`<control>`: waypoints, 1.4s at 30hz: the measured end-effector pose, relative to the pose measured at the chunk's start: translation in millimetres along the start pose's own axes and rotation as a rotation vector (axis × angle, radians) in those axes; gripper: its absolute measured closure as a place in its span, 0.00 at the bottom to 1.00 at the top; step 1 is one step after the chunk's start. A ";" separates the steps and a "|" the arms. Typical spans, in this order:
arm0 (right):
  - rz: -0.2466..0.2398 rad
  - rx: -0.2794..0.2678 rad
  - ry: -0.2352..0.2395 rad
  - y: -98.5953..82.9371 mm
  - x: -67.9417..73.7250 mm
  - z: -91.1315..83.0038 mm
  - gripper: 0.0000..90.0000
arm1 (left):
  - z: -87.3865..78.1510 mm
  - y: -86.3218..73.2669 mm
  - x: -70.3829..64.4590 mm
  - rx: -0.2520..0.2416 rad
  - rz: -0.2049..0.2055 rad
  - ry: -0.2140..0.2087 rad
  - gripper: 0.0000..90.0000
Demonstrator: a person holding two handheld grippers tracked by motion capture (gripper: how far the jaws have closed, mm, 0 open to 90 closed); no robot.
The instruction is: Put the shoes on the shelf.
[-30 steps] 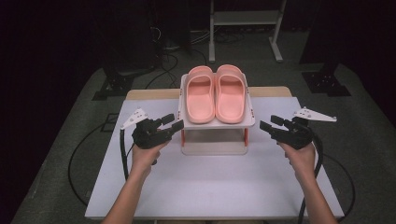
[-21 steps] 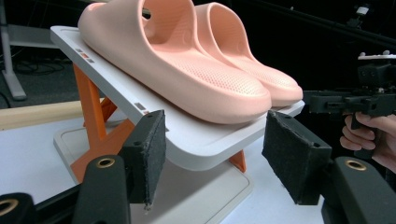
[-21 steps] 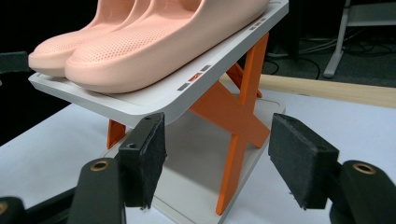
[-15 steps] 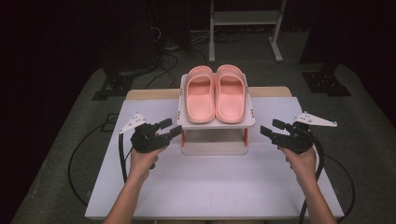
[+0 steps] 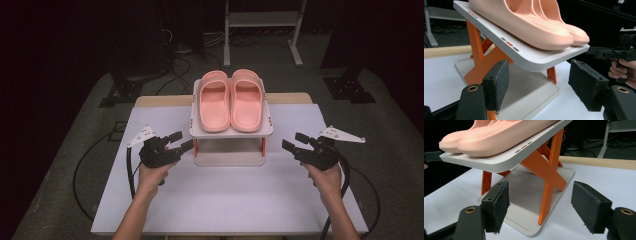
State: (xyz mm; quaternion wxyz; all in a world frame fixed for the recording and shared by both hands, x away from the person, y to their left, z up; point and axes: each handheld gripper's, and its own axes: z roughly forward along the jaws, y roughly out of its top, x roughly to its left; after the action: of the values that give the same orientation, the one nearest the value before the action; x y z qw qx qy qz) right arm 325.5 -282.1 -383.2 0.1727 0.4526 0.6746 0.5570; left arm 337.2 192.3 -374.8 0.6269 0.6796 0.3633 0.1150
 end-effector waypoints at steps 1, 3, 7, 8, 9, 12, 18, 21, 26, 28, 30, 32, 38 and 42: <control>0.001 0.000 -0.002 -0.6 -0.1 -0.5 0.33 | -0.2 -0.7 -0.1 0.000 -0.001 0.002 0.36; 0.002 -0.005 0.001 -2.1 -0.5 -1.4 0.33 | -0.8 -1.7 0.2 0.001 0.001 -0.001 0.35; 0.004 -0.001 0.002 -5.9 -1.2 -2.3 0.32 | -2.5 -4.5 0.1 0.001 0.003 -0.001 0.34; 0.003 0.007 0.000 -7.0 -1.6 -2.8 0.32 | -2.8 -5.5 0.2 0.000 0.003 0.001 0.34; 0.005 0.003 0.000 -8.0 -1.9 -3.0 0.32 | -3.2 -6.3 0.4 0.002 0.002 0.001 0.33; 0.006 0.005 -0.001 -11.2 -2.7 -4.5 0.32 | -4.1 -9.4 1.1 0.002 0.003 -0.008 0.32; 0.007 0.001 -0.001 -17.2 -4.2 -6.9 0.32 | -5.7 -14.9 1.4 0.004 0.001 -0.007 0.31; 0.009 0.003 -0.003 -20.0 -4.8 -7.8 0.32 | -6.8 -17.1 1.1 0.010 0.000 -0.001 0.30; 0.016 0.007 -0.002 -25.8 -6.3 -9.8 0.32 | -10.1 -20.7 0.8 0.007 0.001 0.006 0.29; 0.017 0.012 -0.005 -28.4 -7.0 -10.7 0.32 | -11.5 -22.0 0.8 0.006 -0.001 0.004 0.29; 0.018 0.019 -0.007 -30.1 -7.4 -11.6 0.31 | -12.6 -23.5 0.6 0.008 0.000 0.007 0.28; 0.015 0.015 -0.008 -32.0 -7.3 -13.0 0.31 | -14.2 -26.2 -0.3 0.008 0.003 0.010 0.28; 0.018 0.019 -0.007 -37.8 -7.1 -15.0 0.31 | -16.4 -34.1 -1.9 0.016 0.008 0.024 0.28; 0.018 0.020 -0.004 -41.6 -6.2 -16.7 0.31 | -19.5 -39.3 -2.1 0.020 0.005 0.028 0.28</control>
State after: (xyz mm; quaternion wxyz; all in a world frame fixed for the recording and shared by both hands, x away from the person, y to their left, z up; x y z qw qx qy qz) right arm 299.1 -295.8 -417.3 0.1644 0.4615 0.6756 0.5510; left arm 310.1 204.0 -407.3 0.6146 0.6851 0.3714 0.1224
